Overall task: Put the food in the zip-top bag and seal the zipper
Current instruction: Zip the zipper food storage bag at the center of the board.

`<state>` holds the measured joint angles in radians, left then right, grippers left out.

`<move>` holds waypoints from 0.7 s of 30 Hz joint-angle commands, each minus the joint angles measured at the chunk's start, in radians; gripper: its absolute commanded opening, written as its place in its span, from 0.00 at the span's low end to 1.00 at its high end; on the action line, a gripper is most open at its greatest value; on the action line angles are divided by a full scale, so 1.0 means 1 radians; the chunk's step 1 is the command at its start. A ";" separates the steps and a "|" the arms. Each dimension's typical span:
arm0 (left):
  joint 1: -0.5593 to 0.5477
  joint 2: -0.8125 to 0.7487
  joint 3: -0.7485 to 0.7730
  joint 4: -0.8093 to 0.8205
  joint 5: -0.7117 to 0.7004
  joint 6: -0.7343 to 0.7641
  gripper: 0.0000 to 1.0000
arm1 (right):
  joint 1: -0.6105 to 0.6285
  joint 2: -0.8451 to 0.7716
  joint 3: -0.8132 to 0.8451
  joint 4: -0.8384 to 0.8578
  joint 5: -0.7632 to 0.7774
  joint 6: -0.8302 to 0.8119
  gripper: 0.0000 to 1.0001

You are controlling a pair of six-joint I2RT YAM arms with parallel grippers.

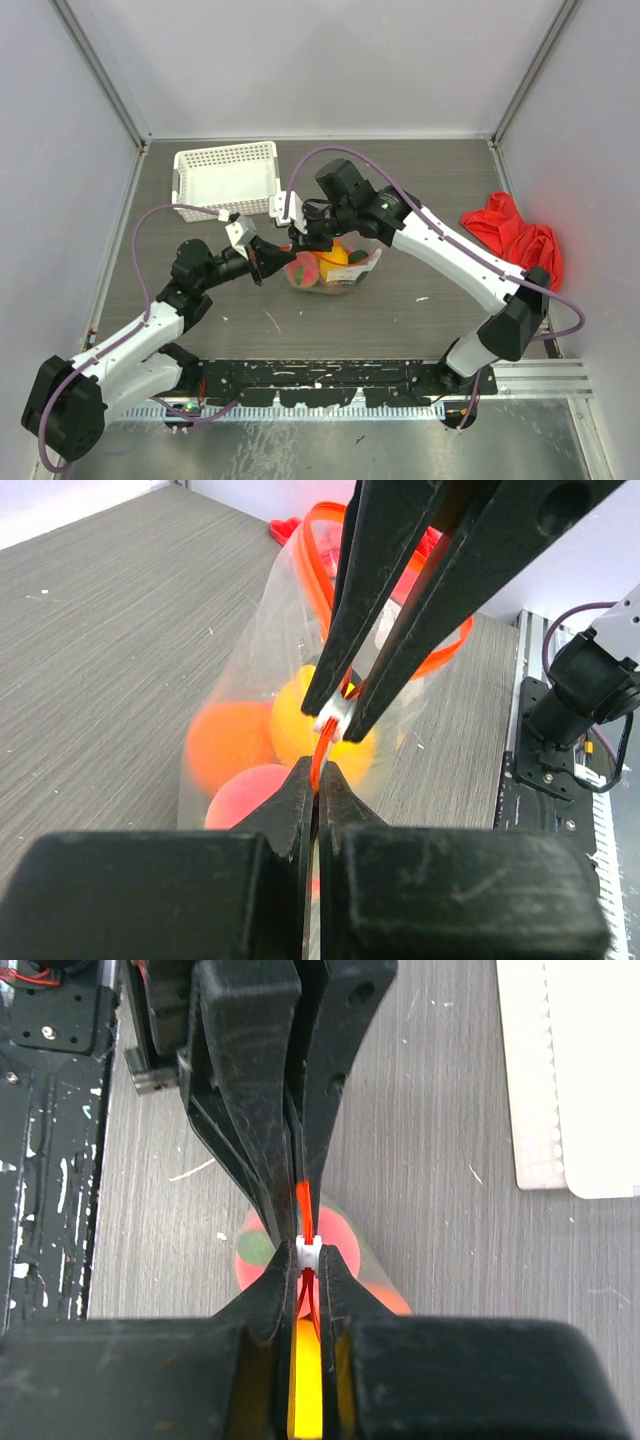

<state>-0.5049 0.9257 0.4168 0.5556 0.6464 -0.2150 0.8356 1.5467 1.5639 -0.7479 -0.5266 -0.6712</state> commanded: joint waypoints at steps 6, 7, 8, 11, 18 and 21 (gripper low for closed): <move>0.005 -0.034 0.032 0.001 -0.064 0.017 0.00 | -0.060 -0.128 -0.045 -0.038 0.138 0.013 0.01; 0.004 -0.035 0.032 -0.001 -0.069 0.017 0.00 | -0.063 -0.134 -0.050 -0.038 0.144 0.014 0.01; 0.005 -0.034 0.033 -0.003 -0.074 0.017 0.00 | -0.067 -0.142 -0.056 -0.038 0.146 0.014 0.01; 0.005 -0.031 0.034 -0.004 -0.071 0.017 0.00 | -0.076 -0.159 -0.071 -0.030 0.139 0.020 0.01; 0.005 0.027 0.063 0.058 0.038 -0.017 0.20 | -0.077 -0.153 -0.064 -0.013 0.055 0.036 0.01; 0.005 0.060 0.078 0.091 0.067 -0.033 0.36 | -0.077 -0.145 -0.053 -0.011 0.027 0.036 0.01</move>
<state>-0.5041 0.9562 0.4374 0.5636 0.6529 -0.2268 0.7635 1.4326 1.4883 -0.7734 -0.4614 -0.6487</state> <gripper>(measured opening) 0.285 0.108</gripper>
